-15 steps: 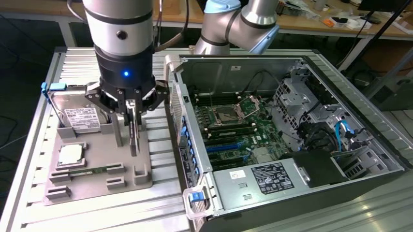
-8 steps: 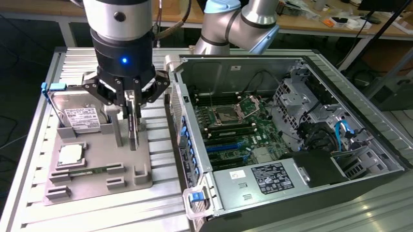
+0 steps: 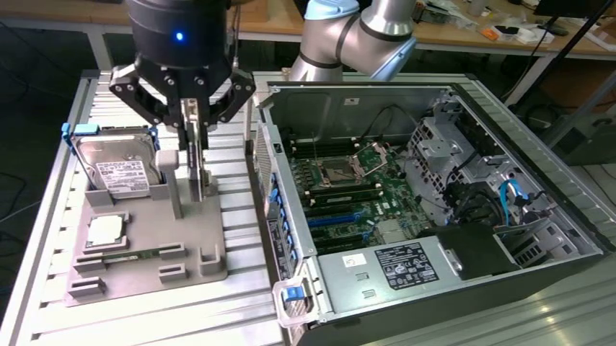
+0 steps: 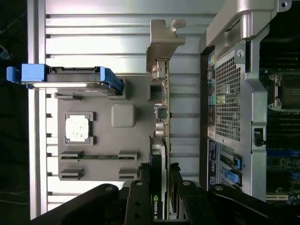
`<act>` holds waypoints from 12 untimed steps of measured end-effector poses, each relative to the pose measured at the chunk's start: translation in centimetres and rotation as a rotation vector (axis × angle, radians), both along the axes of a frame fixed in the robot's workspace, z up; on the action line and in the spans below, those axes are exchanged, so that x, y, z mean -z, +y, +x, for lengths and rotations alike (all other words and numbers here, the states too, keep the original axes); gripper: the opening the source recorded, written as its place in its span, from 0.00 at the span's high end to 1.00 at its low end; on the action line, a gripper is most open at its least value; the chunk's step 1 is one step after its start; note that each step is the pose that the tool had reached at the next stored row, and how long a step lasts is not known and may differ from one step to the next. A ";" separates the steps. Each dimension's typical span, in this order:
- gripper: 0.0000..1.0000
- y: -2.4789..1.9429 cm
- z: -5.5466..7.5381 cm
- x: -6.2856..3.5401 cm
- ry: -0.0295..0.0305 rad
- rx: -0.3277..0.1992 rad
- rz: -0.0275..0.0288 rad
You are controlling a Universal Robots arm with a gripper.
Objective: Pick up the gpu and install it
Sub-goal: 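Pick up the gpu and move the gpu toward the slot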
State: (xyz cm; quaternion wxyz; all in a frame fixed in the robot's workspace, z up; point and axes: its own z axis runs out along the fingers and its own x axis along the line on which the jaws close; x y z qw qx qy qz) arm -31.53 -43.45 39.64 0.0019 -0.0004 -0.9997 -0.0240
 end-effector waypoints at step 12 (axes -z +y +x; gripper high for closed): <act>0.73 0.46 1.6 -3.19 0.0114 0.000 0.0001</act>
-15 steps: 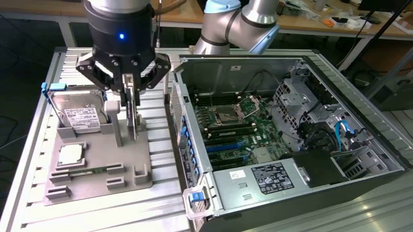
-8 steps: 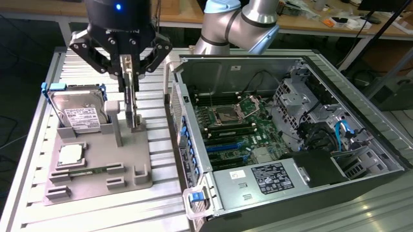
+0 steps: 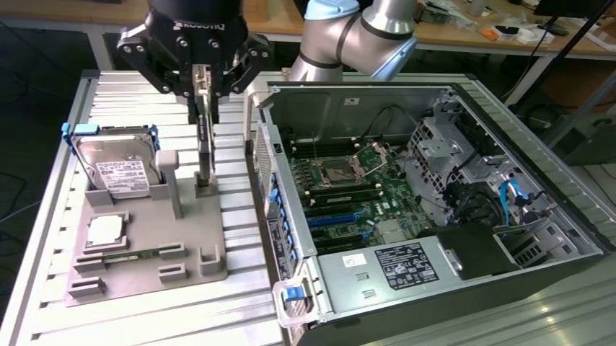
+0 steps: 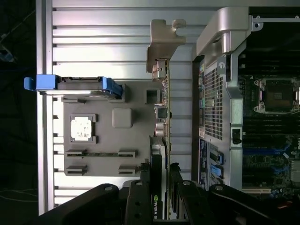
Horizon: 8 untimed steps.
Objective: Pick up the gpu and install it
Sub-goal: 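Pick up the gpu and move the gpu toward the slot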
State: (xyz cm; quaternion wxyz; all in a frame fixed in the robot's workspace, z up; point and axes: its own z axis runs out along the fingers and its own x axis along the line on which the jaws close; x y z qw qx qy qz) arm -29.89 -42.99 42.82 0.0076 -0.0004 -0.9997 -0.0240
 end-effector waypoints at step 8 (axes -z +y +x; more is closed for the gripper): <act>0.73 0.08 2.3 -1.00 0.0110 0.000 -0.0002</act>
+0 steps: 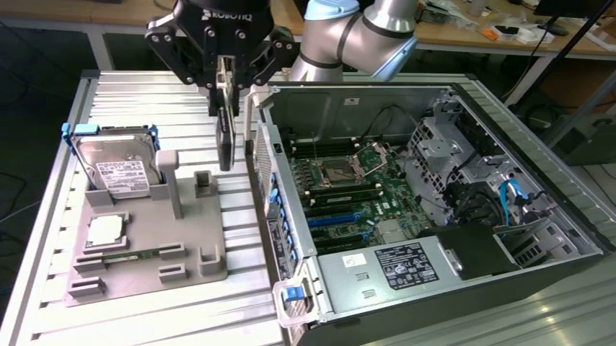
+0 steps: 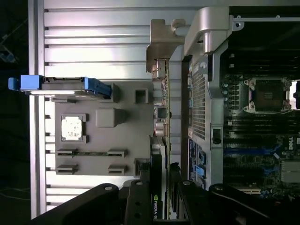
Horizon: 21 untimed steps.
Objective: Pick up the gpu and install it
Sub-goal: 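Pick up the gpu and move the gpu toward the slot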
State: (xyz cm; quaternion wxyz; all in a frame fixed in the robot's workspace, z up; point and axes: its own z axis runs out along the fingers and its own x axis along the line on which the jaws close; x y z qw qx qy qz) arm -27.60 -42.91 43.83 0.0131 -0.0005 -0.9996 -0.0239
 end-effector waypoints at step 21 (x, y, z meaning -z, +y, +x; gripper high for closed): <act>0.73 0.00 7.5 -0.27 0.0064 0.000 0.0001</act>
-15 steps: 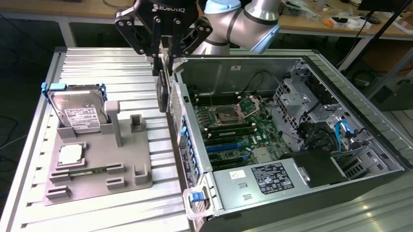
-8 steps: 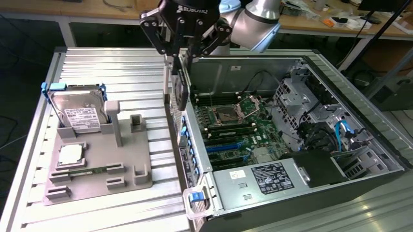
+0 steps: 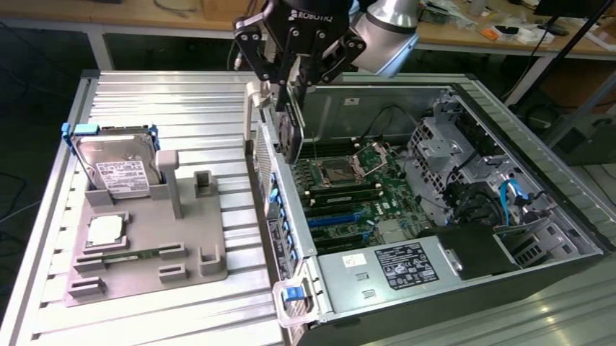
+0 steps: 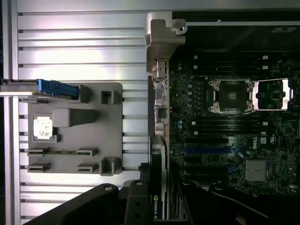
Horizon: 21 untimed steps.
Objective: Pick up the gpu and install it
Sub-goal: 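Pick up the gpu and move the gpu toward the slot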
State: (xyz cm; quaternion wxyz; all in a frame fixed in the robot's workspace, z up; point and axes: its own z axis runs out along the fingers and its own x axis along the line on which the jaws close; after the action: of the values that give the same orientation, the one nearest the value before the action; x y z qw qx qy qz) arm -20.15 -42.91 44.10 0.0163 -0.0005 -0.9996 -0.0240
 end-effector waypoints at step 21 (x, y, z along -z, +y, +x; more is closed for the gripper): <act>0.73 0.00 3.1 0.21 -0.0210 0.000 -0.0008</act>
State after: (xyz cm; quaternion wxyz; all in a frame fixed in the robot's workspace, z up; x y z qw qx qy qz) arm -17.06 -42.91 43.89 0.0058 -0.0003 -0.9997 -0.0236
